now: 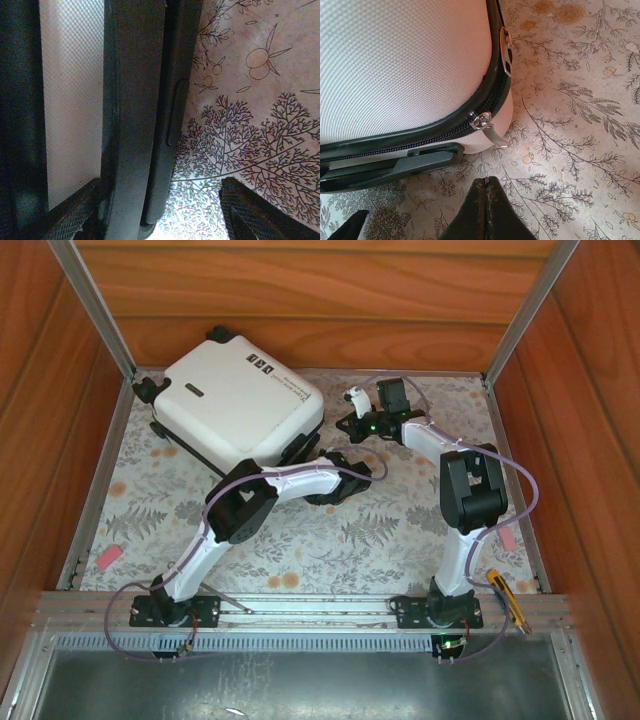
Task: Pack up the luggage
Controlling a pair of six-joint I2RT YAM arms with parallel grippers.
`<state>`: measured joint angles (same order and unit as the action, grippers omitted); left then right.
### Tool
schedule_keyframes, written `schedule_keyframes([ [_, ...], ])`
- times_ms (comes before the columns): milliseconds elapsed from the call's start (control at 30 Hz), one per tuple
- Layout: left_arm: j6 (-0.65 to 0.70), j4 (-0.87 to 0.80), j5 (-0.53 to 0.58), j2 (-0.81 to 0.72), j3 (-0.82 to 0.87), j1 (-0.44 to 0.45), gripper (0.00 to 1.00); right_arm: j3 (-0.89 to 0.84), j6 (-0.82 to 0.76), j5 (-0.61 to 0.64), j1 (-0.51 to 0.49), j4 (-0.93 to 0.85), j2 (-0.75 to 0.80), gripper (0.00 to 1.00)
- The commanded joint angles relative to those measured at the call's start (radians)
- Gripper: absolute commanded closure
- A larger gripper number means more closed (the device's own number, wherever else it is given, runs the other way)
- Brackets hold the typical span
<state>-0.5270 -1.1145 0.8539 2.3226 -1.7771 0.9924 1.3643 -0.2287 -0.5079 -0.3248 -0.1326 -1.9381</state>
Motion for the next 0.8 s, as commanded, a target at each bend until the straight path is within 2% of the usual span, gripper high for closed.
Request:
schedule_keyframes([
  [0, 0.051, 0.076, -0.088, -0.015, -0.014, -0.042, 0.39, -0.013, -0.012, -0.028, 0.005, -0.022, 0.024, 1.00],
  [100, 0.058, 0.076, -0.116, -0.022, -0.011, -0.062, 0.44, -0.016, -0.015, -0.029, 0.005, -0.025, 0.024, 1.00],
  [333, 0.094, 0.085, -0.150, -0.027, -0.032, -0.108, 0.44, -0.022, -0.015, -0.035, 0.005, -0.025, 0.024, 1.00],
  [567, 0.132, 0.107, -0.264, -0.022, -0.085, -0.151, 0.44, -0.022, -0.018, -0.037, 0.004, -0.028, 0.022, 1.00],
  [767, 0.136, 0.106, -0.282, -0.013, -0.071, -0.184, 0.45, -0.025, -0.021, -0.038, 0.005, -0.029, 0.021, 1.00],
])
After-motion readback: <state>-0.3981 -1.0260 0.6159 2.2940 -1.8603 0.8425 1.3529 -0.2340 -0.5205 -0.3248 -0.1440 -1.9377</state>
